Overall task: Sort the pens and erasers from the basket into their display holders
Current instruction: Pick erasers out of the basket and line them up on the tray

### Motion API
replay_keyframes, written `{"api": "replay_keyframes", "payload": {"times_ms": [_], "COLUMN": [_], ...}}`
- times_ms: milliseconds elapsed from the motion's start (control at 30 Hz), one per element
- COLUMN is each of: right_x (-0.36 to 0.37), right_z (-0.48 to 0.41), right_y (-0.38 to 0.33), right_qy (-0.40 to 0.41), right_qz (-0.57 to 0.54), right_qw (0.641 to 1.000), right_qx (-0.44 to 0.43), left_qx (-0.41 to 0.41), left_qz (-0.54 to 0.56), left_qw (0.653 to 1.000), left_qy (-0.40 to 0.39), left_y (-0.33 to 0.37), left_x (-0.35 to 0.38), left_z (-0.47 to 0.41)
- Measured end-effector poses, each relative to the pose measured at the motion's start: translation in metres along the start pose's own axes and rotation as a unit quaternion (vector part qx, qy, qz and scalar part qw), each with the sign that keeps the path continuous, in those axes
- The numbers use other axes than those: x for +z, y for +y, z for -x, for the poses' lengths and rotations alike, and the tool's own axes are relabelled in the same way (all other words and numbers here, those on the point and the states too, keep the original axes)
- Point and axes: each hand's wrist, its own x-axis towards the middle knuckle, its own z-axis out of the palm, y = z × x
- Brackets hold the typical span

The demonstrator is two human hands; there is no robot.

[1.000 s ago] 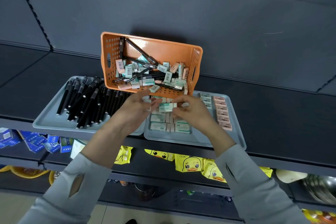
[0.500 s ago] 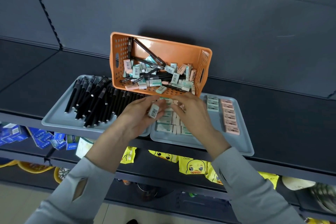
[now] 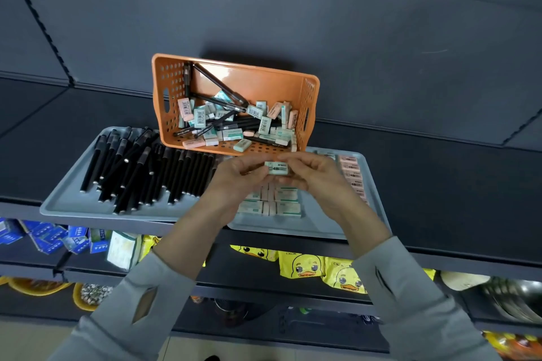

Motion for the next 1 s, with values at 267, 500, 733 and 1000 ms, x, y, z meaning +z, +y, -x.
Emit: {"api": "replay_keyframes", "payload": {"times_ms": [267,500,733,1000], "right_x": [-0.015,-0.018,-0.017,-0.02], "right_z": [0.006,0.006,0.006,0.006], "right_y": [0.009,-0.001,-0.012,-0.016], "right_qy": [0.029,0.04,-0.015,-0.033], "right_qz": [-0.032,0.006,0.024,0.028], "right_qw": [0.998,0.998,0.999,0.999], "right_qx": [-0.053,-0.038,0.033,0.023], "left_qx": [-0.013,0.01,0.087,0.11], "left_qz": [0.05,0.065,-0.031,-0.068], "left_qw": [0.998,0.997,0.995,0.991], "left_qy": [0.047,0.043,0.049,0.036], "left_y": [-0.002,0.003,0.01,0.012], "left_x": [0.014,0.014,0.013,0.011], "left_z": [-0.004,-0.002,-0.005,-0.007]}}
